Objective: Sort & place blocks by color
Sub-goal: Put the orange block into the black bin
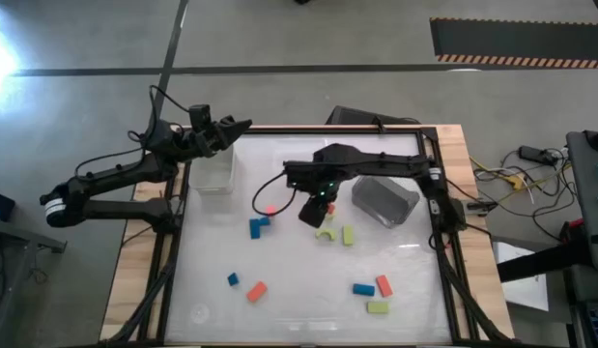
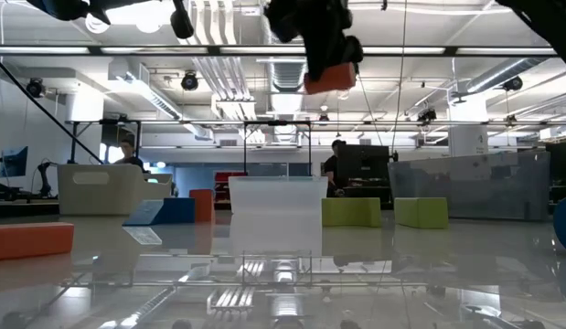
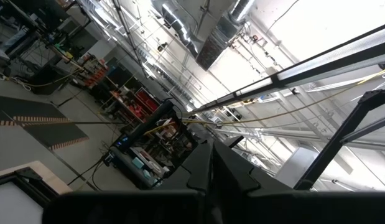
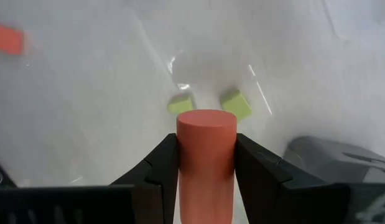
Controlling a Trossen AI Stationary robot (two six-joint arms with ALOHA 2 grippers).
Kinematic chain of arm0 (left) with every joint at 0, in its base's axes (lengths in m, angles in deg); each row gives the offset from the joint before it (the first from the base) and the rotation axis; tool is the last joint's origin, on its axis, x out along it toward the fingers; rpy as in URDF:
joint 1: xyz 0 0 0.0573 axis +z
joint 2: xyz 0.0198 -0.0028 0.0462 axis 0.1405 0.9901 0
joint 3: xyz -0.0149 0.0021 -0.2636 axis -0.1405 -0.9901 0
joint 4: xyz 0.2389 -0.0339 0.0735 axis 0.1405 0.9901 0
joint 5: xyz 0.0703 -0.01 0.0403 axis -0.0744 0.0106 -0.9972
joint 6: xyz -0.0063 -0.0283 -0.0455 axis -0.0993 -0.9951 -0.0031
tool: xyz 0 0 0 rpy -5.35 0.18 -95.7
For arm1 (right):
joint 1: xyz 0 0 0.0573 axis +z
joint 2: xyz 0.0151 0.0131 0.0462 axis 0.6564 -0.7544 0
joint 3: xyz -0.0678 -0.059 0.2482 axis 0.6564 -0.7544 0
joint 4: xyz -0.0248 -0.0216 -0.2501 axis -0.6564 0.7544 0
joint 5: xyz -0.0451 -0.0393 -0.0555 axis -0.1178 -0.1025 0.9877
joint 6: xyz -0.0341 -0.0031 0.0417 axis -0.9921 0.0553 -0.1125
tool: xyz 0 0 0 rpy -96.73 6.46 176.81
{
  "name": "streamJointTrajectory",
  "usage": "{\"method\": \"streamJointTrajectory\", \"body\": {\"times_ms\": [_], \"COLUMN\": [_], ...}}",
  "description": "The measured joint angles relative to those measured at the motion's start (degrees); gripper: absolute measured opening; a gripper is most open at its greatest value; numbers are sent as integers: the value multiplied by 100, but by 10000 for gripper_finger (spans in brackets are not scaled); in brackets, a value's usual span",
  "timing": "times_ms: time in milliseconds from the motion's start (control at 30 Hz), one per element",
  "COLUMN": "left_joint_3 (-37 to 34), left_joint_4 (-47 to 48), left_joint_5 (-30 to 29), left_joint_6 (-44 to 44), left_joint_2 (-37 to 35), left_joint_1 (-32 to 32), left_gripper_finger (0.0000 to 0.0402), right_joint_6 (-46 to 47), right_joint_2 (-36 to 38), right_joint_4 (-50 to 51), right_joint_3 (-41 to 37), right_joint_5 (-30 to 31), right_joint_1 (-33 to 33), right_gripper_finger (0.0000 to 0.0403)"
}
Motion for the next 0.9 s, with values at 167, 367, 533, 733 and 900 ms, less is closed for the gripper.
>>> {"method": "streamJointTrajectory", "body": {"times_ms": [167, 367, 533, 733, 900], "left_joint_3": [-3, -13, -13, -11, -11], "left_joint_4": [23, 34, 36, 32, 14], "left_joint_5": [-37, -169, -319, -381, -424], "left_joint_6": [0, 44, 54, 13, 3], "left_joint_2": [1, 1, 47, 226, 383], "left_joint_1": [0, 1, 1, 1, 1], "left_gripper_finger": [0, 0, 0, 0, 0], "right_joint_6": [-192, -291, -290, -306, -514], "right_joint_2": [584, 1445, 2316, 3127, 3490], "right_joint_4": [-43, -191, -776, -1412, -1977], "right_joint_3": [-548, -1831, -3257, -4948, -6087], "right_joint_5": [34, 43, 39, 30, 24], "right_joint_1": [-152, -453, -834, -1396, -1817], "right_gripper_finger": [115, 115, 115, 115, 115]}}
